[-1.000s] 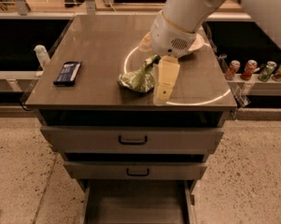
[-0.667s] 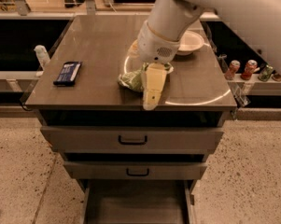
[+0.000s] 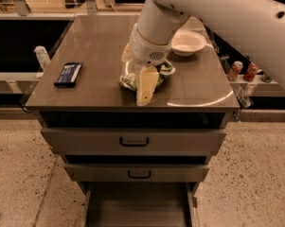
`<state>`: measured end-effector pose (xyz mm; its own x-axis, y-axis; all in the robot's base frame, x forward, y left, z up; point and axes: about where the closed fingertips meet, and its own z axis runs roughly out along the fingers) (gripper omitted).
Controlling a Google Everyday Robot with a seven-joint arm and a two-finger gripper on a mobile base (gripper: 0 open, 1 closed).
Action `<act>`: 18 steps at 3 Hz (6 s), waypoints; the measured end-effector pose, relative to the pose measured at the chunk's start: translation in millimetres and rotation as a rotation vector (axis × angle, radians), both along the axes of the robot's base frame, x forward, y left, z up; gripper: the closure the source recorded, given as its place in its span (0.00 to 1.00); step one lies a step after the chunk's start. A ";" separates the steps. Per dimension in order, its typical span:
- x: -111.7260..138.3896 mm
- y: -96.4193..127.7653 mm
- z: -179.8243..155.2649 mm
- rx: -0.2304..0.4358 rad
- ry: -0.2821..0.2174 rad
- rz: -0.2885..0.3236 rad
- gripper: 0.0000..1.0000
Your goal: Place green jalapeno chip bag into bottom drawer
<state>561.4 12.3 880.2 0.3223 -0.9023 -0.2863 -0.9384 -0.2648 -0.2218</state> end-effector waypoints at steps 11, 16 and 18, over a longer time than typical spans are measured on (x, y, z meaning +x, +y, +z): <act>-205.3 -33.8 -41.4 0.427 0.165 -0.162 1.00; -169.1 -91.5 -250.8 0.447 0.185 -0.455 1.00; -107.9 -108.3 -325.5 0.499 0.106 -0.576 1.00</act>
Offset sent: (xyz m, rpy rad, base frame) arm 0.0000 0.0000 0.0000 0.0000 0.0000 0.0000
